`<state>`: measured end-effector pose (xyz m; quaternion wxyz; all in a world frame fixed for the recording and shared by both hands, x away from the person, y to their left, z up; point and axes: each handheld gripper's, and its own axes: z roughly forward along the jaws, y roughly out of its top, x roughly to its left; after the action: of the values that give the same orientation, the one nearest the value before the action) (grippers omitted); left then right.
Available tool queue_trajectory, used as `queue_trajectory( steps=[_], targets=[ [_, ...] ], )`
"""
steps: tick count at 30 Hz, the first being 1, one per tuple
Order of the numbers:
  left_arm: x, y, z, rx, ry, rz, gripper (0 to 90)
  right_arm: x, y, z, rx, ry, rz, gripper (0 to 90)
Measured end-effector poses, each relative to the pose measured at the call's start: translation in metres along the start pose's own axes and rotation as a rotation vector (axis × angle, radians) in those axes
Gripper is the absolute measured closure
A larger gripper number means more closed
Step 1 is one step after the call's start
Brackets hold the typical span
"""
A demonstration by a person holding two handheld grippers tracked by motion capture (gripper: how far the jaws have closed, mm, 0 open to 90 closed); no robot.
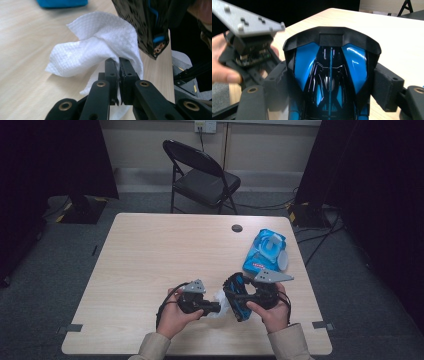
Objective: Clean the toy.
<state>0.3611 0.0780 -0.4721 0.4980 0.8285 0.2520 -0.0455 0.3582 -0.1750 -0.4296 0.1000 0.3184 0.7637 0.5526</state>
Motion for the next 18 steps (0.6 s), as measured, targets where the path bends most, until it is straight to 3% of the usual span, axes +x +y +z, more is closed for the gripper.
queue_trajectory(
  steps=[10, 18],
  targets=[
    [0.011, 0.013, -0.032, -0.063, 0.050, -0.016, 86.5, -0.001, -0.008, 0.003, 0.026, 0.006, 0.004, 25.8],
    [0.018, 0.022, -0.045, -0.093, 0.081, -0.016, 86.5, -0.002, -0.011, 0.006, 0.038, 0.013, 0.004, 25.8]
  ],
)
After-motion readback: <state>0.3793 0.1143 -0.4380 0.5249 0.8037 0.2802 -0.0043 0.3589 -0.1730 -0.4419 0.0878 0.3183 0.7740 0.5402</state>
